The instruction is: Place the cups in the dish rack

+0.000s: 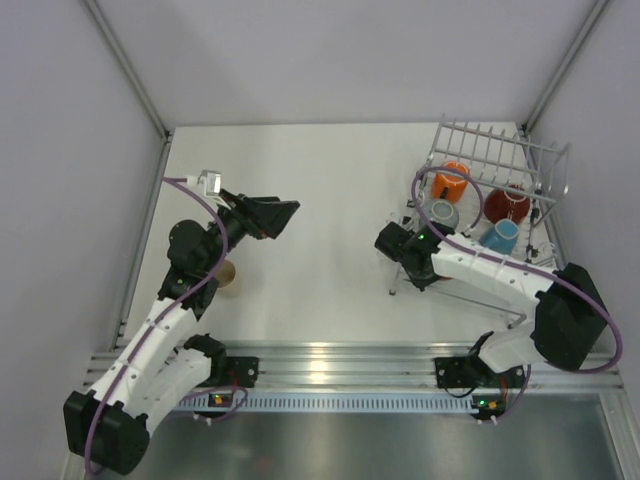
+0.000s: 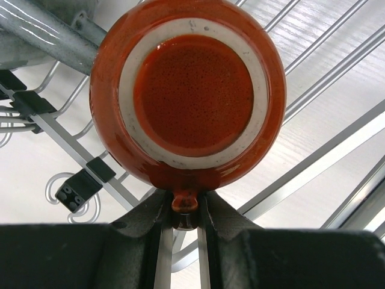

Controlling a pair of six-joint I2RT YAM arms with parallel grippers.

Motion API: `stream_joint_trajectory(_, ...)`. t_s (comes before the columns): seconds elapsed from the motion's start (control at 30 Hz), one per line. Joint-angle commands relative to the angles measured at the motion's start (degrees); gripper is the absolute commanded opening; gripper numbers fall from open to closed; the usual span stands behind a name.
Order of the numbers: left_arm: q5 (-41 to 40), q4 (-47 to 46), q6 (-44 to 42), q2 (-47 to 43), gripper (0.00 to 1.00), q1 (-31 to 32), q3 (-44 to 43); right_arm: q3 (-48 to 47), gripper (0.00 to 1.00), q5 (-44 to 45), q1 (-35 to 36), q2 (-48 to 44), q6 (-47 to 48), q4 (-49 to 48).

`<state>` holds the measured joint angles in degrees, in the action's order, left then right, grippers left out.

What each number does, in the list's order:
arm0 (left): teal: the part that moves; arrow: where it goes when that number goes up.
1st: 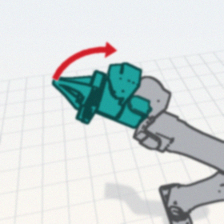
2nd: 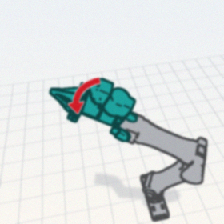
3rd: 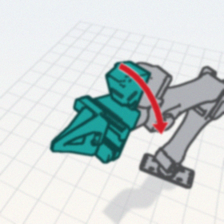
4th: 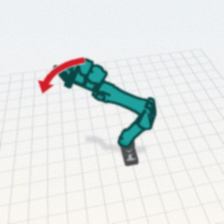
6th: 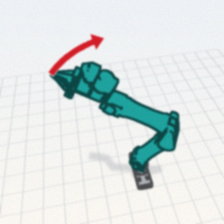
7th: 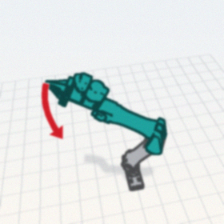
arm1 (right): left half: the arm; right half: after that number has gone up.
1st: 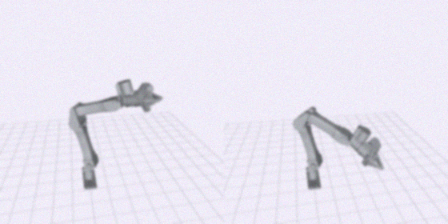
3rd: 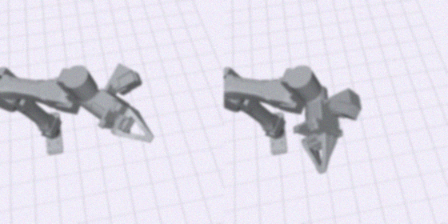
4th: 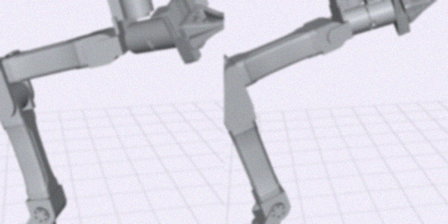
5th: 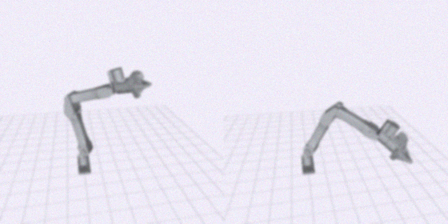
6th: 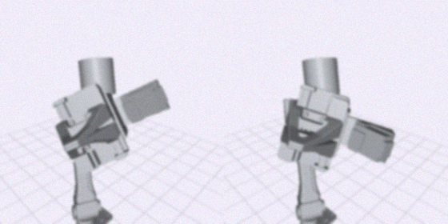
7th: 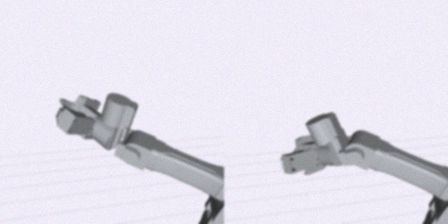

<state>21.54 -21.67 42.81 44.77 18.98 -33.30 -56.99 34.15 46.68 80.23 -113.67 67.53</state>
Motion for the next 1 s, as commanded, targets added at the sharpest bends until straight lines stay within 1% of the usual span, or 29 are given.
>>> stream_joint_trajectory(0.0, -0.45, -1.00, -1.41, -0.39, 0.98, 0.18, -0.45, 0.74, 0.00, 0.30, -0.36, 1.16, -18.08, -2.31)
stream_joint_trajectory(0.13, -0.71, -0.92, -1.76, -0.74, 0.98, 0.09, -0.28, 1.09, 0.00, -0.05, -0.36, 1.86, -18.43, -2.84)
stream_joint_trajectory(0.23, -0.62, -0.83, -1.67, -0.65, 0.98, 0.18, -0.45, 1.88, 0.05, 0.12, -0.53, 1.69, -18.43, -4.24)
stream_joint_trajectory(0.27, -0.62, -0.83, -1.67, -0.57, 0.98, 0.18, -0.45, 2.41, 0.08, 0.21, -0.53, 1.60, -18.61, -4.77)
stream_joint_trajectory(0.4, -0.62, -0.83, -1.59, -0.48, 0.98, 0.18, -0.80, 2.76, 0.08, 0.04, -0.97, 1.68, -19.84, -5.21)
stream_joint_trajectory(0.5, -0.53, -0.74, -1.41, -0.13, 0.98, 0.18, -1.15, 2.15, 0.15, -0.58, -1.15, 2.74, -19.93, -5.39)
stream_joint_trajectory(0.63, -0.53, -0.74, -1.32, 0.05, 0.98, 0.18, -1.33, 2.15, 0.16, -1.89, -1.15, 3.62, -19.66, -6.18)
stream_joint_trajectory(0.77, -0.53, -0.74, -1.23, 0.05, 0.98, 0.18, -1.33, 2.15, 0.26, -1.98, -1.24, 3.45, -19.22, -6.27)
stream_joint_trajectory(0.83, -0.45, -0.74, -1.23, 0.14, 0.98, 0.18, -1.33, 2.24, 0.27, -1.46, -1.24, 2.75, -19.40, -5.92)
stream_joint_trajectory(0.87, -0.53, -0.74, -1.23, 0.14, 0.98, 0.18, -1.33, 2.24, 0.31, -1.28, -1.24, 2.48, -19.31, -5.83)
stream_joint_trajectory(0.97, -0.88, -0.83, -1.15, 0.14, 0.98, 0.18, -1.24, 2.15, 0.39, -0.67, -1.24, 1.34, -19.23, -5.39)
